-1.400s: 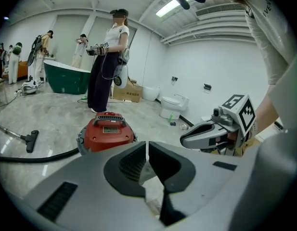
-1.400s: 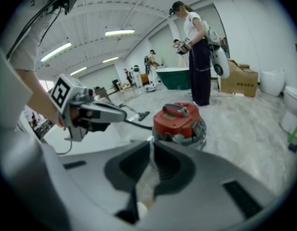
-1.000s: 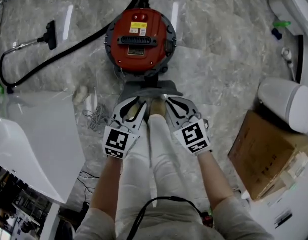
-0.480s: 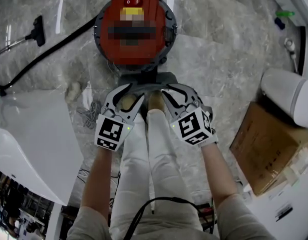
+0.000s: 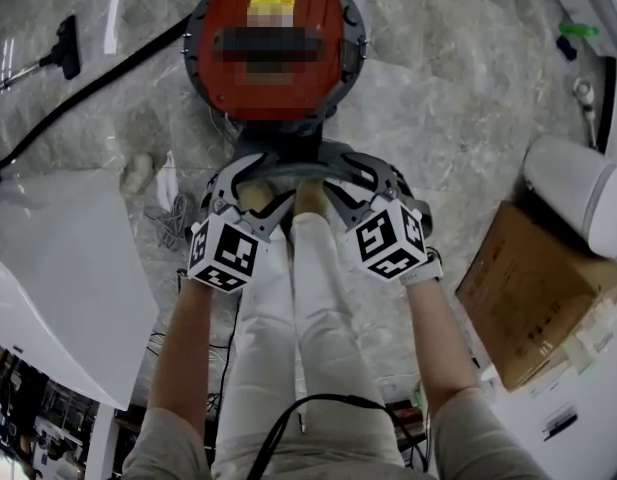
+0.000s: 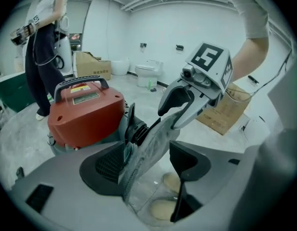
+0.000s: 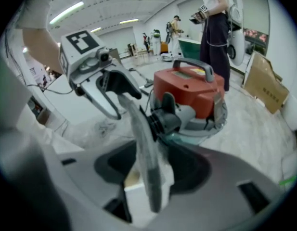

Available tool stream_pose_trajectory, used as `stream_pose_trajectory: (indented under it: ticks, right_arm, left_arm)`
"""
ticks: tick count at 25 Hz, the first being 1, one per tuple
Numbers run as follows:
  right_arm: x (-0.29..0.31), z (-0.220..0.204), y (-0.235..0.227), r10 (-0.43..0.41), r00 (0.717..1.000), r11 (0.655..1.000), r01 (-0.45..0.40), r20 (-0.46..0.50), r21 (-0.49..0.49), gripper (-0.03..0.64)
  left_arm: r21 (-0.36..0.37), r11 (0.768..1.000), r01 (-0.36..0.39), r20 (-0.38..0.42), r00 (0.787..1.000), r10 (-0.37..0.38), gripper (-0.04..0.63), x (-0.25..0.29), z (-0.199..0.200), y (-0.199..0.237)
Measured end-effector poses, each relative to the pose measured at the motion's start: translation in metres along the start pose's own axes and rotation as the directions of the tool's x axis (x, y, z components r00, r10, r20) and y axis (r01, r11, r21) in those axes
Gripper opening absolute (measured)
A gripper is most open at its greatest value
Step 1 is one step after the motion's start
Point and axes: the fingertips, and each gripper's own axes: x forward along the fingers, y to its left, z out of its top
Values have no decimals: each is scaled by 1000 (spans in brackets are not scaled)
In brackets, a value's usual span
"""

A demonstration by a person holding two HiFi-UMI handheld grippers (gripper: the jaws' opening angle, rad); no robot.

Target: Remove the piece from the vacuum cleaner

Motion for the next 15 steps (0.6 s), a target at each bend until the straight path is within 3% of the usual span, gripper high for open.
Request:
stream_pose_trajectory:
  ticks: [3, 6, 8, 10, 12, 15]
  right_arm:
    - [5, -1, -1, -2, 1000, 998, 1, -25, -55, 198]
    - [12, 0, -2, 2, 999, 997, -5, -39, -72, 198]
    - [16, 2, -1, 3, 999, 997, -7, -46, -82, 198]
    - [18, 4, 0, 7, 999, 996, -11, -49, -86, 198]
    - [21, 5, -1, 12, 998, 996, -17, -54, -92, 198]
    - [24, 4, 1, 19, 998, 994, -26, -65, -103, 198]
  left_arm:
    - [138, 990, 11, -63, 998, -2, 316, 5, -3, -1]
    - [268, 963, 32, -145, 989, 8, 328, 13, -11, 0]
    - [383, 923, 47, -208, 977, 36, 330, 14, -14, 1]
    - [492, 867, 72, -263, 962, 69, 333, 10, -14, 2]
    - [528, 842, 106, -303, 950, 71, 333, 9, -12, 3]
    - [495, 856, 150, -348, 937, 37, 333, 13, -21, 2]
